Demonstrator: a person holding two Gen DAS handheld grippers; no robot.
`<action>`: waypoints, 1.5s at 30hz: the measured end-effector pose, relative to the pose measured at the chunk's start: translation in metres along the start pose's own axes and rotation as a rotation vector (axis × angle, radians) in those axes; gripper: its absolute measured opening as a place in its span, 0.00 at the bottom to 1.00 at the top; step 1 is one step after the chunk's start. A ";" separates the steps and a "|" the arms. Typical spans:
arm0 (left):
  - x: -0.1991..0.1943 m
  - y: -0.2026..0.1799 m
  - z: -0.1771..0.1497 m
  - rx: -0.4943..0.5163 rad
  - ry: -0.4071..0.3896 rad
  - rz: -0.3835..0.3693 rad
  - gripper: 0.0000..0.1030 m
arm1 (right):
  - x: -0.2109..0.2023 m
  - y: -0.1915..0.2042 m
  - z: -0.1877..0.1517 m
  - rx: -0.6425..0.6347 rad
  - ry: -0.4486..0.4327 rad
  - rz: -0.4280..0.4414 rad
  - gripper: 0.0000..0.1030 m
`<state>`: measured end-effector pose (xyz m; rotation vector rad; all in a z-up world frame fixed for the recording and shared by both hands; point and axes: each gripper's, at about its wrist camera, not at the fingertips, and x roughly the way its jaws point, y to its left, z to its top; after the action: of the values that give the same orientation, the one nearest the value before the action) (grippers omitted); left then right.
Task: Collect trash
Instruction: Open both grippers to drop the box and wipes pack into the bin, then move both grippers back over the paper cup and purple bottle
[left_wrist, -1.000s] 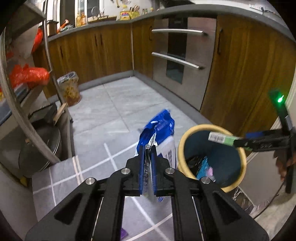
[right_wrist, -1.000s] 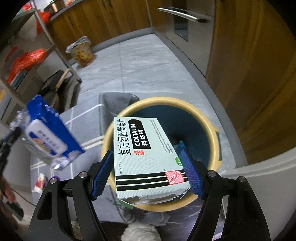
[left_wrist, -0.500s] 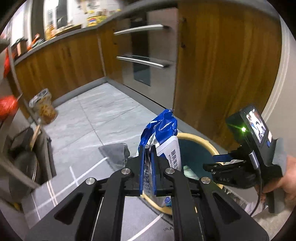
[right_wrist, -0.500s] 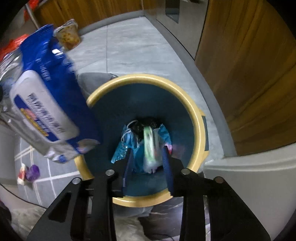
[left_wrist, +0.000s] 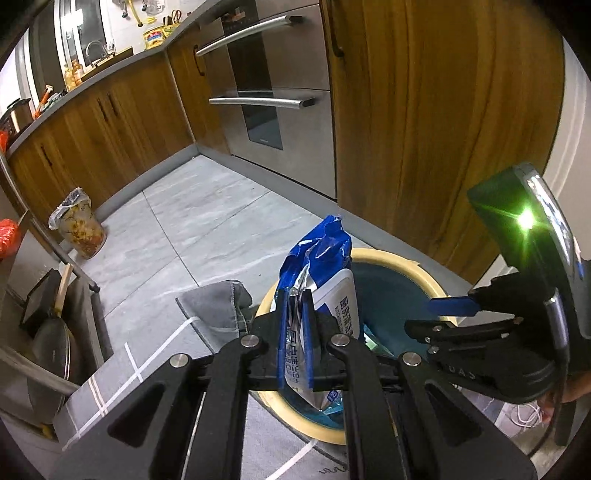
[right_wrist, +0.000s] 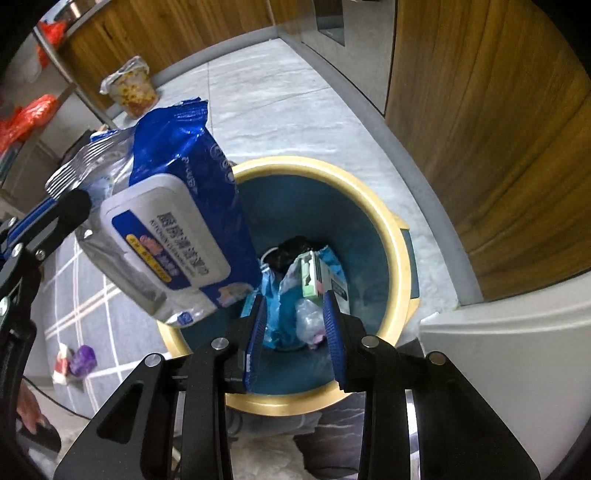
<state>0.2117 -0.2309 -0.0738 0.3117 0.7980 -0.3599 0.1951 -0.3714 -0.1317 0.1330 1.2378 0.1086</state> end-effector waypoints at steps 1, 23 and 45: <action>-0.001 -0.001 0.000 -0.001 0.001 0.005 0.11 | 0.000 0.000 0.000 -0.002 0.000 0.000 0.32; -0.085 0.076 -0.054 -0.244 -0.008 0.122 0.94 | -0.053 0.041 -0.002 -0.130 -0.248 0.005 0.93; -0.183 0.166 -0.175 -0.394 0.019 0.355 0.94 | -0.113 0.179 -0.057 -0.386 -0.512 0.040 0.95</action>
<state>0.0539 0.0232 -0.0313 0.0827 0.7957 0.1349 0.1026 -0.2095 -0.0163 -0.1451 0.6870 0.3250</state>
